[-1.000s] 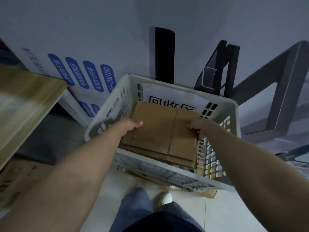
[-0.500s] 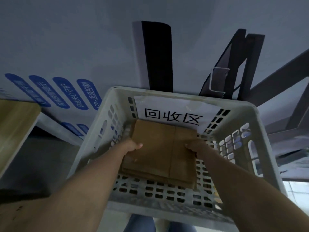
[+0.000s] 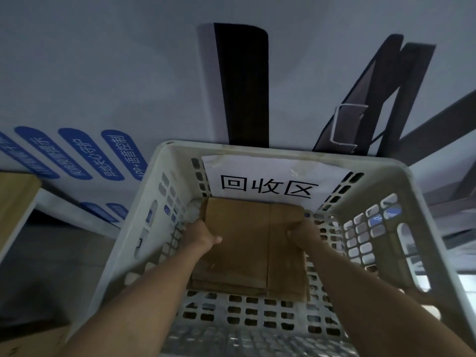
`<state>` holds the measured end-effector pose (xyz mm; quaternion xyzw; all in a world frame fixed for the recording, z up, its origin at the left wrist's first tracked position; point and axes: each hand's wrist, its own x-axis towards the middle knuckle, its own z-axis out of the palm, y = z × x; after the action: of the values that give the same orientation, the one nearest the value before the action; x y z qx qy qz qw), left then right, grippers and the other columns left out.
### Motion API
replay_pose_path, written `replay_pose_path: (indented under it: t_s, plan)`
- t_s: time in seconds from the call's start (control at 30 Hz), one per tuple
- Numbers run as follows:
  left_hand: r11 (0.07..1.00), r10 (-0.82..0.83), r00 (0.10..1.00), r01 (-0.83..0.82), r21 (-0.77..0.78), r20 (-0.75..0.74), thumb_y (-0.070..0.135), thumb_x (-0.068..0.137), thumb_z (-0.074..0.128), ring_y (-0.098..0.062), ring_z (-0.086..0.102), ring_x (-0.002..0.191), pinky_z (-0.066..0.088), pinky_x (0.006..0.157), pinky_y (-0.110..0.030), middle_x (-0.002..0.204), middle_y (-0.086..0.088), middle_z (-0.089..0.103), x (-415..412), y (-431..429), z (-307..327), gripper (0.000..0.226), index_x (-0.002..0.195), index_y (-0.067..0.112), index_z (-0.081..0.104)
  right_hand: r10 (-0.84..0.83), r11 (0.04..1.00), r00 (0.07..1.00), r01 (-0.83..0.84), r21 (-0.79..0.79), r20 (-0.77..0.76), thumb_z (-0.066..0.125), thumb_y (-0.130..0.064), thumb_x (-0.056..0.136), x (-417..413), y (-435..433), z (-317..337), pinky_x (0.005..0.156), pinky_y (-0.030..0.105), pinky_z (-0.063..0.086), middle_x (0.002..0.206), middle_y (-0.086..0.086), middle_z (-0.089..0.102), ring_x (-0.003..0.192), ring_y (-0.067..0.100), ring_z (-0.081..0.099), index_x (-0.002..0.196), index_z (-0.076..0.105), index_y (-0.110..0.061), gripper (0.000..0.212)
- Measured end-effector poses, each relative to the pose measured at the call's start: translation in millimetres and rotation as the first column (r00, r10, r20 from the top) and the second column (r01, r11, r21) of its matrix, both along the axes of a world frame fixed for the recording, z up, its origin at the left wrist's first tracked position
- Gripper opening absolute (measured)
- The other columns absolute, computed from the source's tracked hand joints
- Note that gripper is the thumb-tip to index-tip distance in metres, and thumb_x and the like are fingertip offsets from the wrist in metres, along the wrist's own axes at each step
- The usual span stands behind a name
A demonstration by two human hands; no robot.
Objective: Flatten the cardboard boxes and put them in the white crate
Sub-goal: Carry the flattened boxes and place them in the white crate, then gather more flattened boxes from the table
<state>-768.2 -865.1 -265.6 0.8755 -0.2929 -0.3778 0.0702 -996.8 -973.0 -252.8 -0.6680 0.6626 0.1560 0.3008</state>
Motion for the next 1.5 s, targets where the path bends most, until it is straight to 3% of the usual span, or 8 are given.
replay_pose_path:
  t_s: [0.1, 0.23, 0.37, 0.6, 0.8, 1.0, 1.23, 1.5]
  plan:
    - [0.995, -0.095, 0.993, 0.093, 0.035, 0.068, 0.04, 0.078, 0.073, -0.027, 0.058, 0.106, 0.049, 0.088, -0.036, 0.12, -0.012, 0.059, -2.3, 2.7, 7.4, 0.05, 0.114, 0.009, 0.057, 0.007, 0.999, 0.999, -0.008, -0.039, -0.032, 0.05, -0.012, 0.093, 2.6, 4.1, 5.1, 0.064, 0.026, 0.04, 0.1, 0.012, 0.063, 0.094, 0.024, 0.061, 0.104, 0.062, -0.002, 0.019]
    - [0.95, -0.309, 0.927, 0.292, 0.11, 0.211, 0.038, 0.081, 0.07, -0.023, 0.06, 0.095, 0.05, 0.079, -0.031, 0.112, -0.009, 0.06, -8.8, -2.1, 28.9, 0.038, 0.103, 0.01, 0.061, -0.012, 0.996, 0.988, -0.002, -0.09, -0.152, 0.044, -0.01, 0.096, 2.7, 14.5, 27.0, 0.066, 0.028, 0.042, 0.11, 0.01, 0.063, 0.096, 0.022, 0.06, 0.11, 0.061, -0.006, 0.022]
    - [0.879, -0.473, 0.805, 0.458, 0.133, 0.357, 0.033, 0.083, 0.07, -0.025, 0.057, 0.097, 0.051, 0.079, -0.032, 0.117, -0.009, 0.053, -20.0, -12.1, 66.4, 0.035, 0.107, 0.008, 0.062, 0.173, 0.958, 0.963, -0.213, -0.191, -0.205, 0.046, -0.008, 0.093, 10.1, 18.2, 74.6, 0.076, 0.031, 0.046, 0.109, 0.011, 0.063, 0.1, 0.025, 0.059, 0.11, 0.06, -0.007, 0.022]
    - [0.662, -0.461, 0.699, 0.681, -0.312, 0.547, 0.011, 0.088, 0.056, -0.028, 0.055, 0.099, 0.047, 0.084, -0.038, 0.109, -0.012, 0.055, -27.7, -32.6, 180.3, 0.023, 0.11, 0.004, 0.057, 0.442, 0.769, 0.873, -0.488, -0.413, -0.208, 0.053, -0.033, 0.093, 33.6, 14.9, 213.0, 0.098, 0.042, 0.036, 0.129, 0.013, 0.049, 0.122, 0.03, 0.041, 0.127, 0.048, -0.008, 0.042]
    - [0.523, -0.423, 0.58, 0.784, -0.335, 0.696, 0.015, 0.092, 0.054, -0.029, 0.048, 0.113, 0.035, 0.098, -0.032, 0.121, -0.013, 0.052, -22.8, -4.6, 308.1, 0.04, 0.131, 0.004, 0.049, 0.583, 0.561, 0.793, -0.549, -0.62, -0.174, 0.056, -0.032, 0.091, 41.9, 41.3, 335.4, 0.104, 0.043, 0.031, 0.139, 0.012, 0.043, 0.13, 0.03, 0.034, 0.135, 0.044, -0.009, 0.052]
    - [0.564, -0.165, 0.494, 0.757, -0.33, 0.854, 0.014, 0.091, 0.055, -0.032, 0.046, 0.112, 0.033, 0.099, -0.035, 0.121, -0.016, 0.052, -39.8, 76.7, 413.8, 0.039, 0.127, 0.002, 0.051, 0.68, 0.316, 0.707, -0.523, -0.791, -0.196, 0.059, -0.03, 0.09, 36.7, 101.1, 422.2, 0.106, 0.041, 0.029, 0.139, 0.011, 0.044, 0.131, 0.03, 0.033, 0.134, 0.045, -0.01, 0.051]
    - [0.669, 0.046, 0.388, 0.672, -0.317, 0.92, 0.013, 0.088, 0.06, -0.034, 0.046, 0.111, 0.017, 0.112, -0.037, 0.117, -0.015, 0.051, -55.8, 195.4, 471.3, 0.042, 0.127, 0.002, 0.051, 0.753, 0.073, 0.608, -0.457, -0.887, -0.251, 0.062, -0.032, 0.087, 53.2, 189.5, 472.3, 0.104, 0.042, 0.029, 0.134, 0.013, 0.044, 0.127, 0.033, 0.035, 0.127, 0.046, -0.01, 0.048]
    - [0.786, 0.143, 0.287, 0.549, -0.285, 0.947, 0.011, 0.083, 0.065, -0.035, 0.05, 0.106, 0.025, 0.109, -0.042, 0.111, -0.017, 0.056, -39.5, 345.6, 478.0, 0.042, 0.123, 0.001, 0.054, 0.826, -0.065, 0.485, -0.424, -0.903, -0.287, 0.059, -0.023, 0.088, 110.7, 314.6, 479.1, 0.11, 0.045, 0.022, 0.134, 0.017, 0.043, 0.131, 0.035, 0.031, 0.126, 0.045, -0.004, 0.045]
